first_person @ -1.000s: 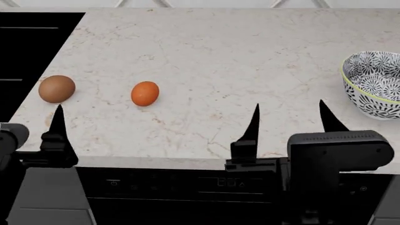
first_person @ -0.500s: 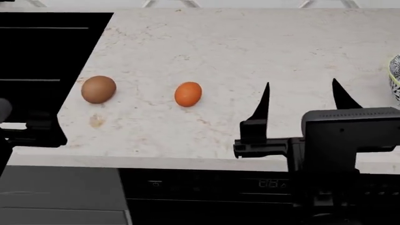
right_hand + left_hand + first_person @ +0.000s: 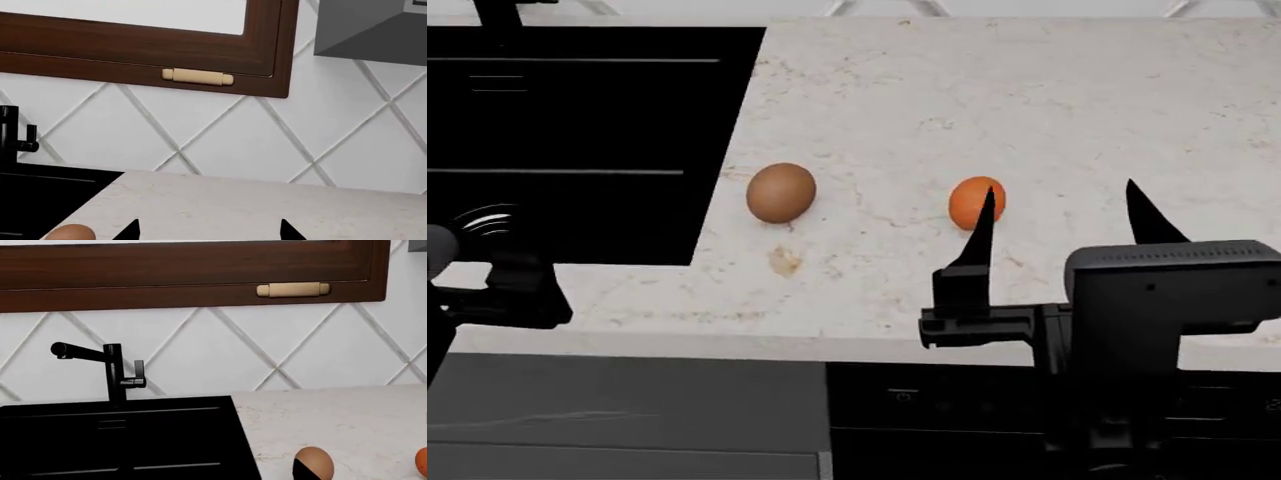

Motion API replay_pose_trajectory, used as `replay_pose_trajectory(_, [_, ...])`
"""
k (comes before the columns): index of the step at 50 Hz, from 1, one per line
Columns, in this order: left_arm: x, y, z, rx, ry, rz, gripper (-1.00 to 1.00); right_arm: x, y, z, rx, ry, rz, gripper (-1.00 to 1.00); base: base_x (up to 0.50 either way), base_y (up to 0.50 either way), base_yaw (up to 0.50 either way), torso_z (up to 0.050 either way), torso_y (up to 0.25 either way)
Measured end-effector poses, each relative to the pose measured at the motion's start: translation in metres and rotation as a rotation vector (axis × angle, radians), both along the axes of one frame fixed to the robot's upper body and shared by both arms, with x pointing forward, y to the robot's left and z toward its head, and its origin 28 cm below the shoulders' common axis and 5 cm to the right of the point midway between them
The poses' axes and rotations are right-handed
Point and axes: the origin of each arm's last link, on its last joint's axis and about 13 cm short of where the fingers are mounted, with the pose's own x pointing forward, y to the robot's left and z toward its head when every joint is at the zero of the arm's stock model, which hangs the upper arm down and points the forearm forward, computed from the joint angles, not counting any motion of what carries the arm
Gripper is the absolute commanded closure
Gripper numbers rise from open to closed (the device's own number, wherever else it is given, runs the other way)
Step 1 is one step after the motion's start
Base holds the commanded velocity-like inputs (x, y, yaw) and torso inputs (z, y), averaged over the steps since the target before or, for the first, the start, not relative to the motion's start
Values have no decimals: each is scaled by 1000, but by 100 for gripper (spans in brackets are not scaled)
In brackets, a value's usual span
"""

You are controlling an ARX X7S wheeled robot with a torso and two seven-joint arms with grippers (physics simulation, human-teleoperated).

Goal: Place the eggs and milk next to the bowl.

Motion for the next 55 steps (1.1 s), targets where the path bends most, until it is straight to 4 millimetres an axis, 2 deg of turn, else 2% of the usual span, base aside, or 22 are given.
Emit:
replay_pose_trajectory(5, [-1,-1,-1,1,5,-7,-100,-1,-1,0,9,-1,-9,-100,45,0,0,0,0])
replay_pose_trajectory(55, [-4,-2,-2,-16,14,-35,-100,-3,0,1,14,5,-8,-100,293,0,0,0,0])
